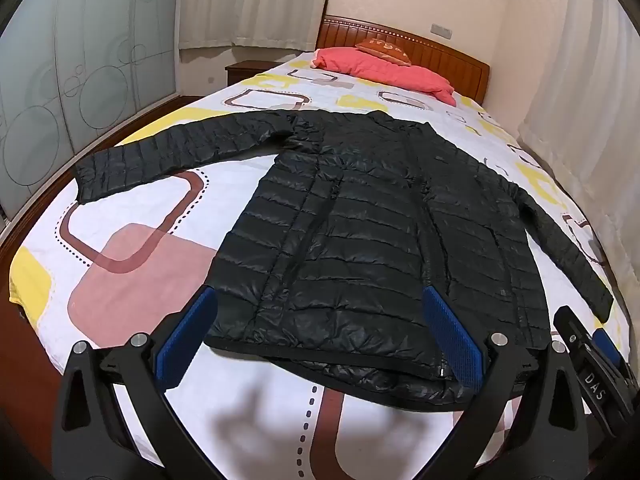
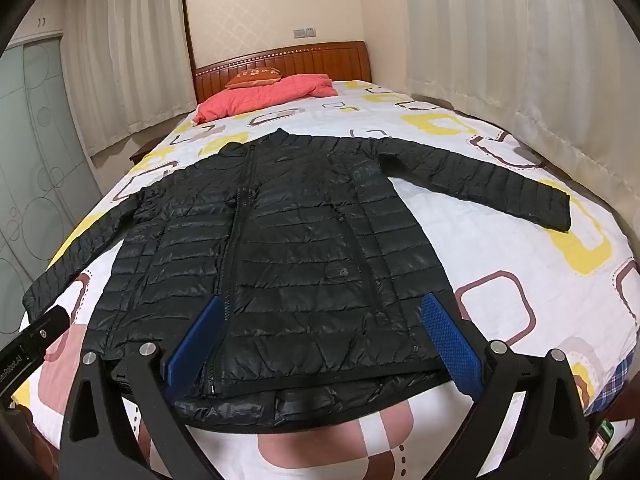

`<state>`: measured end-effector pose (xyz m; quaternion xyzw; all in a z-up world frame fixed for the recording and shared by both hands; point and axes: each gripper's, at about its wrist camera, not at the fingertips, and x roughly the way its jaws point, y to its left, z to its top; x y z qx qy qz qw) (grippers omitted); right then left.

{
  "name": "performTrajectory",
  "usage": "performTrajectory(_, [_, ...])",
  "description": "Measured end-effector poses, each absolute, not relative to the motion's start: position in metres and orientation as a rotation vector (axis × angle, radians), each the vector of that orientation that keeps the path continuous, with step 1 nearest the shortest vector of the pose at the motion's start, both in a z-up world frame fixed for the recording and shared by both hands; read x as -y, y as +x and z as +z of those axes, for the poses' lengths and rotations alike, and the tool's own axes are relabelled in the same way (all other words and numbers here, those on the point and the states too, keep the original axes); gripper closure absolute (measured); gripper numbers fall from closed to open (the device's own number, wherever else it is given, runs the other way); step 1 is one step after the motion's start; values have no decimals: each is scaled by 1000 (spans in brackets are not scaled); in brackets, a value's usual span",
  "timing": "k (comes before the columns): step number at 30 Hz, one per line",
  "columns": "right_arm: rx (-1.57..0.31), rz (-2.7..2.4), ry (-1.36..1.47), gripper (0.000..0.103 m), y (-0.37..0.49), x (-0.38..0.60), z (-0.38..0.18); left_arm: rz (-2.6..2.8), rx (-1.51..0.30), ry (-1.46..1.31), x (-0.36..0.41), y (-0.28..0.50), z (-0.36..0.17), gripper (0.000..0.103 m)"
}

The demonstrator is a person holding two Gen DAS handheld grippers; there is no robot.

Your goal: Fold large clothes

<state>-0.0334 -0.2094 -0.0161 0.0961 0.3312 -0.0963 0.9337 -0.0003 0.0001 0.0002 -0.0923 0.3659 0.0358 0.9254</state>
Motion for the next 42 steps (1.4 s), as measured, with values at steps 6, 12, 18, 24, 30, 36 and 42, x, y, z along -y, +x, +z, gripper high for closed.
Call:
performTrajectory(6, [-678, -200, 193, 5, -33, 209, -16, 78, -756, -188, -1, -1, 0, 2])
performTrajectory(12, [-678, -199, 193, 5, -34, 210, -16, 79, -760, -185, -1, 0, 0, 2])
performTrajectory(18, [-676, -199, 194, 5, -34, 210, -15, 83, -763, -184, -2, -1, 0, 2])
performTrajectory(24, [-676, -198, 195, 5, -34, 210, -15, 83, -760, -184, 3, -3, 1, 2])
performTrajectory(30, [-674, -199, 195, 5, -34, 210, -14, 78, -761, -183, 5, -1, -1, 2])
performTrajectory(36, [-674, -198, 194, 5, -34, 209, -15, 80, -763, -183, 6, -1, -1, 2])
performTrajectory(42, [-674, -198, 195, 5, -33, 209, -15, 78, -763, -182, 6, -1, -2, 2])
